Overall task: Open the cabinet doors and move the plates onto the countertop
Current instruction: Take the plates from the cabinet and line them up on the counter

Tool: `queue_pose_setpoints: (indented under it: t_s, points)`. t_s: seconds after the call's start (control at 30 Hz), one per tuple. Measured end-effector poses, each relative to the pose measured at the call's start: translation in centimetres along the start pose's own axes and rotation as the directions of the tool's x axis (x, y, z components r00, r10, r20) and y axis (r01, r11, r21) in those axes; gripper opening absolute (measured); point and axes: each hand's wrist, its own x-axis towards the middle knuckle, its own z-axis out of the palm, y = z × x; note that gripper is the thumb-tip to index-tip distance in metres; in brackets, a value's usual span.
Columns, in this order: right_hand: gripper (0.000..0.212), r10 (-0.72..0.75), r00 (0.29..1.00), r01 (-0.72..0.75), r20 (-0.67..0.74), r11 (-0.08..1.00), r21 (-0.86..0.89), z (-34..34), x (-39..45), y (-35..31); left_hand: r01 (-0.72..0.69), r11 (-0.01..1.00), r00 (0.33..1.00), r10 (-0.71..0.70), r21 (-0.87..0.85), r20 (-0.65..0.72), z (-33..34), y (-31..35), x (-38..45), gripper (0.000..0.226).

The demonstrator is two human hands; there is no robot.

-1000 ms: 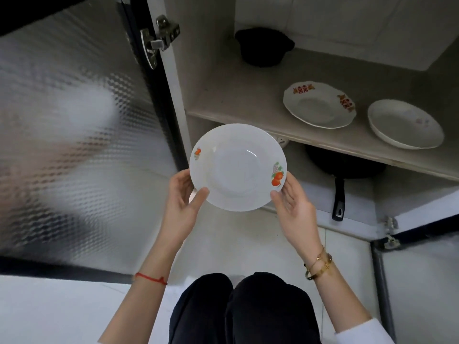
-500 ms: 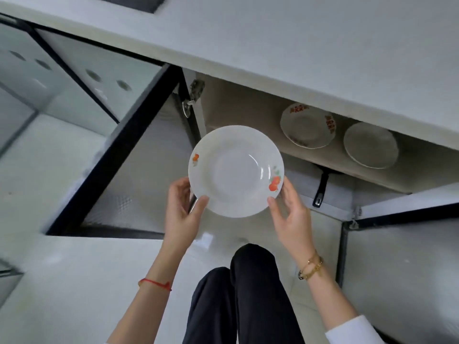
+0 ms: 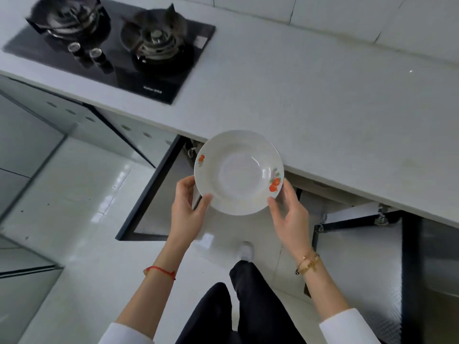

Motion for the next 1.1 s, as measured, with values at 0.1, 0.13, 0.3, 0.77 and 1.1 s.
queue_pose_setpoints:
  t_s: [0.1,0.13,0.3,0.77,1.1]
  points:
    - [0.056,-0.03,0.999,0.03,-0.014,0.999,0.03,-2.2,1.7,-1.6,-0.036,0.999,0.999,0.036,0.008,0.011,0.9,2.8,1.2,0.047]
    - [0.056,-0.039,0.999,0.04,-0.018,0.999,0.033,-2.8,2.4,-2.0,-0.05,0.999,0.999,0.05,0.008,0.01,1.3,3.5,1.7,0.047]
    - [0.053,-0.085,0.996,0.084,-0.034,0.996,-0.013,-5.0,6.3,-3.1,-0.084,0.996,0.996,0.083,0.009,0.016,3.1,6.2,4.8,0.045]
    - [0.047,-0.045,0.993,0.036,-0.111,0.996,-0.084,-5.5,18.0,-2.0,-0.107,0.991,0.992,0.102,0.075,0.075,7.4,8.2,18.1,0.044]
    - [0.044,-0.003,0.984,-0.019,-0.178,0.993,-0.119,-2.8,33.2,-3.3,-0.163,0.969,0.98,0.137,0.187,0.143,8.9,10.5,35.3,0.042]
